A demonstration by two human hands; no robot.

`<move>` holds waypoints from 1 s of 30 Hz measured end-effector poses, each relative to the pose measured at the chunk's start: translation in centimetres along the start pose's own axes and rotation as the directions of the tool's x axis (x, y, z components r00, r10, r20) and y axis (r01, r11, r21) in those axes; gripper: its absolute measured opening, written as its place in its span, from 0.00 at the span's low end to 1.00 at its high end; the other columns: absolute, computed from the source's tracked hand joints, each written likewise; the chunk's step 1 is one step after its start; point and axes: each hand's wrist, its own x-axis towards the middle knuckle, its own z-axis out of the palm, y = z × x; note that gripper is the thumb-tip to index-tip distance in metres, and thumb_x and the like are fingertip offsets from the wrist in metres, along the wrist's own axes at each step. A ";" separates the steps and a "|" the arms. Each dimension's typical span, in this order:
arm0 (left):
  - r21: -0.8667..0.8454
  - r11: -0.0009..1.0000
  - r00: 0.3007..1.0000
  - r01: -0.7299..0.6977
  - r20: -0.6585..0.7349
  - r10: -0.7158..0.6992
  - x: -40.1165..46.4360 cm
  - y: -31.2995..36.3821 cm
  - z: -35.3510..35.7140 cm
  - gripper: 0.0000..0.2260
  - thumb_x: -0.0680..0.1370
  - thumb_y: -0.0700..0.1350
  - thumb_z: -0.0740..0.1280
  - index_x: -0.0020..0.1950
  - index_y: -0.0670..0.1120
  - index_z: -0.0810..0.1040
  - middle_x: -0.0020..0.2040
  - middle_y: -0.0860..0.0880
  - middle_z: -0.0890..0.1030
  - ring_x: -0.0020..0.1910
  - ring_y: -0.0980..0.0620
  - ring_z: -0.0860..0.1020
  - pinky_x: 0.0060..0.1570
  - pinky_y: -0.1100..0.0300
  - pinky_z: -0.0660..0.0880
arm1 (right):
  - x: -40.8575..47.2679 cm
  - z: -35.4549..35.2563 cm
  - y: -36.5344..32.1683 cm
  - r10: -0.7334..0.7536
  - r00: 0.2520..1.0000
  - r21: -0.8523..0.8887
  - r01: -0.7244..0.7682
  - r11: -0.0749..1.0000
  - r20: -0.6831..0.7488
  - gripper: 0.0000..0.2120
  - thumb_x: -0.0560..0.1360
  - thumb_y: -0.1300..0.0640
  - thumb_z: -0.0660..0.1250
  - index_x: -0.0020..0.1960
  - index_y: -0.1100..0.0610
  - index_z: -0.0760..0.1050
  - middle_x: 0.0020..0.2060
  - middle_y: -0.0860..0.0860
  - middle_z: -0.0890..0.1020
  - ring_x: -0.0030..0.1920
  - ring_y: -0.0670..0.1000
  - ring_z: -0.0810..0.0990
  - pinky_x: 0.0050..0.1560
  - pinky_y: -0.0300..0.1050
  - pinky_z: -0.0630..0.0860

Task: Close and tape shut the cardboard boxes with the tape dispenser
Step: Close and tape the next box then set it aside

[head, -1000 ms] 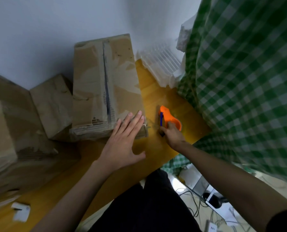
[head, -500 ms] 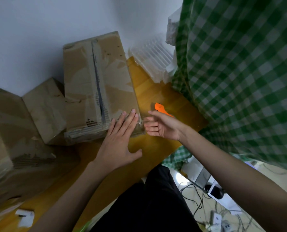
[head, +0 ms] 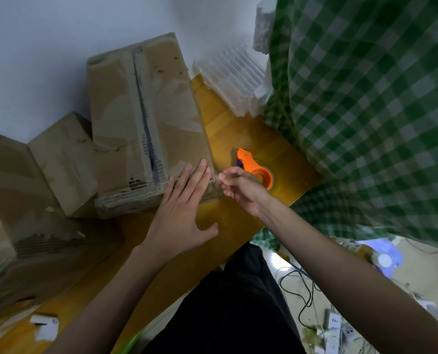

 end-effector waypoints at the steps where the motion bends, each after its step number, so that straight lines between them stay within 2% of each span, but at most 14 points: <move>1: 0.000 1.000 1.000 0.003 0.000 -0.003 0.0 0.0 0.0 0.49 0.73 0.64 0.65 0.83 0.51 0.40 0.82 0.56 0.36 0.81 0.52 0.35 0.78 0.46 0.38 | 0.3 0.4 0.2 -0.056 0.998 -0.093 0.053 0.994 -0.030 0.08 0.78 0.67 0.68 0.47 0.56 0.74 0.34 0.52 0.80 0.36 0.48 0.76 0.34 0.36 0.74; 4: 0.009 1.000 1.000 0.010 -0.001 -0.010 0.0 0.0 0.2 0.48 0.72 0.66 0.64 0.83 0.50 0.41 0.82 0.55 0.37 0.81 0.52 0.36 0.78 0.45 0.39 | 0.9 0.9 0.3 -0.153 0.988 -0.313 0.135 0.940 -0.031 0.09 0.79 0.64 0.68 0.44 0.54 0.71 0.35 0.51 0.75 0.37 0.47 0.75 0.36 0.38 0.74; 7: 0.007 1.000 1.000 0.017 -0.008 -0.017 0.0 0.0 0.4 0.49 0.73 0.65 0.65 0.83 0.51 0.40 0.82 0.55 0.37 0.81 0.51 0.36 0.78 0.44 0.40 | 0.8 0.2 0.0 -0.024 1.000 -0.351 0.020 0.936 -0.006 0.09 0.78 0.57 0.72 0.46 0.53 0.71 0.39 0.49 0.78 0.42 0.46 0.78 0.38 0.40 0.74; 9: 0.005 1.000 1.000 0.013 -0.009 -0.013 0.0 -0.1 0.5 0.50 0.72 0.65 0.66 0.83 0.51 0.40 0.82 0.55 0.37 0.81 0.51 0.36 0.78 0.44 0.40 | 0.4 -0.3 0.0 -0.018 0.999 -0.382 0.006 0.924 -0.027 0.08 0.76 0.54 0.74 0.46 0.53 0.75 0.40 0.47 0.80 0.43 0.47 0.78 0.39 0.41 0.73; 12: -0.004 1.000 1.000 0.007 -0.018 -0.007 0.2 -0.1 0.5 0.49 0.72 0.65 0.66 0.83 0.51 0.40 0.82 0.55 0.37 0.81 0.52 0.36 0.78 0.45 0.39 | -0.5 0.6 0.3 -0.276 0.957 -0.350 0.229 0.908 -0.091 0.01 0.76 0.64 0.72 0.48 0.59 0.82 0.31 0.45 0.80 0.35 0.48 0.77 0.39 0.42 0.76; 14: -0.002 1.000 1.000 0.008 -0.022 -0.008 0.1 0.0 0.6 0.50 0.72 0.65 0.66 0.83 0.51 0.40 0.82 0.55 0.37 0.81 0.52 0.36 0.78 0.44 0.39 | -1.3 1.7 1.5 -0.454 0.878 -0.401 0.365 0.840 -0.153 0.06 0.78 0.64 0.68 0.50 0.60 0.84 0.38 0.46 0.84 0.40 0.47 0.82 0.48 0.46 0.81; 16: -0.008 1.000 1.000 0.005 -0.028 -0.005 0.1 -0.1 0.6 0.50 0.72 0.65 0.66 0.83 0.50 0.40 0.82 0.54 0.37 0.81 0.52 0.36 0.79 0.44 0.39 | -2.4 2.5 3.5 -0.578 0.802 -0.511 0.437 0.740 -0.151 0.11 0.80 0.61 0.64 0.56 0.56 0.84 0.48 0.46 0.84 0.51 0.45 0.83 0.56 0.47 0.79; 19: -0.026 1.000 0.999 -0.016 -0.043 0.015 0.0 -0.2 0.6 0.49 0.72 0.64 0.65 0.83 0.49 0.41 0.83 0.53 0.37 0.81 0.52 0.37 0.79 0.44 0.40 | -3.5 2.1 5.1 -0.650 0.757 -0.588 0.496 0.639 -0.067 0.15 0.81 0.65 0.64 0.64 0.56 0.81 0.52 0.49 0.82 0.54 0.41 0.80 0.57 0.38 0.76; 20: -0.029 0.999 0.999 -0.018 -0.047 0.016 0.0 -0.2 0.6 0.49 0.72 0.64 0.64 0.83 0.48 0.41 0.83 0.53 0.37 0.81 0.52 0.37 0.79 0.44 0.40 | -3.6 1.7 4.7 -0.644 0.763 -0.583 0.498 0.642 -0.058 0.14 0.80 0.66 0.65 0.63 0.57 0.82 0.52 0.50 0.83 0.54 0.42 0.81 0.57 0.39 0.77; 22: -0.052 0.999 0.999 -0.008 -0.047 0.006 0.1 -0.1 0.5 0.48 0.73 0.64 0.63 0.83 0.48 0.41 0.83 0.52 0.38 0.81 0.53 0.36 0.79 0.44 0.39 | -3.4 0.8 3.3 -0.606 0.794 -0.544 0.488 0.682 -0.047 0.12 0.79 0.66 0.68 0.59 0.58 0.83 0.49 0.51 0.86 0.51 0.47 0.83 0.58 0.47 0.80; 24: -0.138 0.990 0.999 -0.015 -0.053 0.007 0.2 -0.1 0.3 0.44 0.76 0.62 0.62 0.83 0.48 0.43 0.83 0.53 0.39 0.81 0.55 0.37 0.79 0.45 0.39 | -3.3 0.3 2.0 -0.616 0.788 -0.542 0.521 0.660 0.007 0.08 0.77 0.65 0.71 0.55 0.58 0.83 0.44 0.50 0.86 0.47 0.50 0.84 0.55 0.52 0.81; 27: -0.425 0.905 0.993 -0.029 -0.119 -0.024 -0.3 -0.8 -0.9 0.33 0.82 0.53 0.63 0.83 0.50 0.51 0.83 0.57 0.48 0.81 0.61 0.45 0.80 0.55 0.44 | -3.6 0.2 1.5 -0.685 0.716 -0.634 0.595 0.495 0.137 0.08 0.74 0.67 0.74 0.51 0.61 0.80 0.42 0.52 0.83 0.45 0.51 0.83 0.50 0.49 0.82; 29: -0.541 0.841 0.962 0.023 -0.218 -0.166 -1.5 -2.0 -1.9 0.27 0.84 0.46 0.62 0.82 0.53 0.58 0.81 0.59 0.56 0.78 0.66 0.53 0.76 0.67 0.51 | -3.6 0.2 1.7 -0.680 0.697 -0.670 0.618 0.411 0.226 0.08 0.74 0.68 0.74 0.51 0.61 0.79 0.43 0.55 0.82 0.46 0.53 0.82 0.49 0.48 0.81; 30: -0.561 0.825 0.923 0.064 -0.281 -0.263 -2.3 -2.8 -2.1 0.25 0.84 0.44 0.61 0.80 0.54 0.61 0.80 0.59 0.59 0.77 0.68 0.56 0.73 0.72 0.53 | -3.5 0.2 1.7 -0.678 0.690 -0.683 0.624 0.379 0.254 0.08 0.74 0.67 0.74 0.51 0.61 0.78 0.43 0.55 0.82 0.46 0.53 0.82 0.48 0.48 0.81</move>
